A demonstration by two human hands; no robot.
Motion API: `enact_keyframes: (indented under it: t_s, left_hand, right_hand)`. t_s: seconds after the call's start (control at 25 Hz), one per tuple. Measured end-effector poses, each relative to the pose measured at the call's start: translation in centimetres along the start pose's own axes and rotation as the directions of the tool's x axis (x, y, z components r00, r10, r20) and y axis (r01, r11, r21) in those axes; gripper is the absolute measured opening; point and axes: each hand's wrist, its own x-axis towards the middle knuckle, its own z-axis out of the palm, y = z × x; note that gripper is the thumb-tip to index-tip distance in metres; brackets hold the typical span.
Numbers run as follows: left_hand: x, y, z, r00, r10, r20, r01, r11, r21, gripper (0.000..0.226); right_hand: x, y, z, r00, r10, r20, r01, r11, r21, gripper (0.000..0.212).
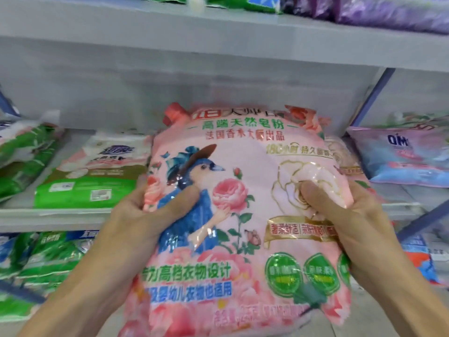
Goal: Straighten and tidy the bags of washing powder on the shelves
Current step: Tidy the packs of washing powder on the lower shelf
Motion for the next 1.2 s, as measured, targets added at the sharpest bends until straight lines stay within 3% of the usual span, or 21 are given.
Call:
enact_keyframes:
  t_s: [0.12, 0.28, 0.6, 0.68, 0.8, 0.88, 1.0, 1.12, 1.2]
  left_hand:
    - [-0.4, -0.7, 5.4, 0.996, -0.039, 0.082, 0.045, 0.997, -0.065, 0.049]
    - [0.3, -1.9, 10.1, 0.997, -0.055, 0.058, 0.059, 0.995, -0.075, 0.045]
    - [6.3, 1.7, 16.6, 0.999, 0.007, 0.047, -0.005, 0.999, -0.039, 0.025]
    - [9.5, 1.6, 18.3, 0.999, 0.026, 0.018, -0.027, 0.999, 0.044, 0.026]
    - [12.6, -0.3, 20.2, 0.999, 0.007, -0.049, 0.007, 0.963, 0.271, 0.04]
    - [13.3, -1.2, 20.7, 0.997, 0.049, -0.055, -0.027, 0.936, 0.352, 0.038]
    - [11.9, -1.3, 19.5, 0.998, 0.066, -0.025, -0.054, 0.942, 0.332, 0.025]
    - [9.2, -1.0, 19.0, 0.995, -0.091, -0.039, 0.099, 0.934, 0.342, 0.074]
    - [8.4, -1.6, 18.9, 0.996, -0.091, 0.005, 0.085, 0.94, 0.33, 0.056]
  right_hand:
    - [1.8, 0.8, -5.6, 1.0, 0.018, -0.024, -0.018, 1.0, -0.006, 0.015]
    - [4.3, 1.4, -10.1, 1.0, 0.012, -0.01, -0.012, 1.0, 0.022, 0.037]
    - [12.7, -1.8, -13.9, 0.986, -0.157, -0.049, 0.153, 0.985, -0.082, 0.019]
    - [16.7, -1.5, -14.6, 0.994, -0.097, -0.046, 0.093, 0.992, -0.081, 0.019]
    - [20.6, 1.5, -14.8, 0.999, 0.042, 0.012, -0.039, 0.982, -0.184, 0.042]
    - [21.5, 3.0, -14.9, 0.998, 0.043, -0.035, -0.051, 0.965, -0.258, 0.049]
    - [20.7, 3.1, -16.1, 0.992, 0.129, -0.011, -0.125, 0.941, -0.314, 0.044]
    - [17.9, 3.2, -17.3, 0.967, 0.255, -0.014, -0.248, 0.924, -0.291, 0.043]
    - [17.0, 3.5, -16.7, 0.984, 0.149, -0.101, -0.166, 0.97, -0.179, 0.031]
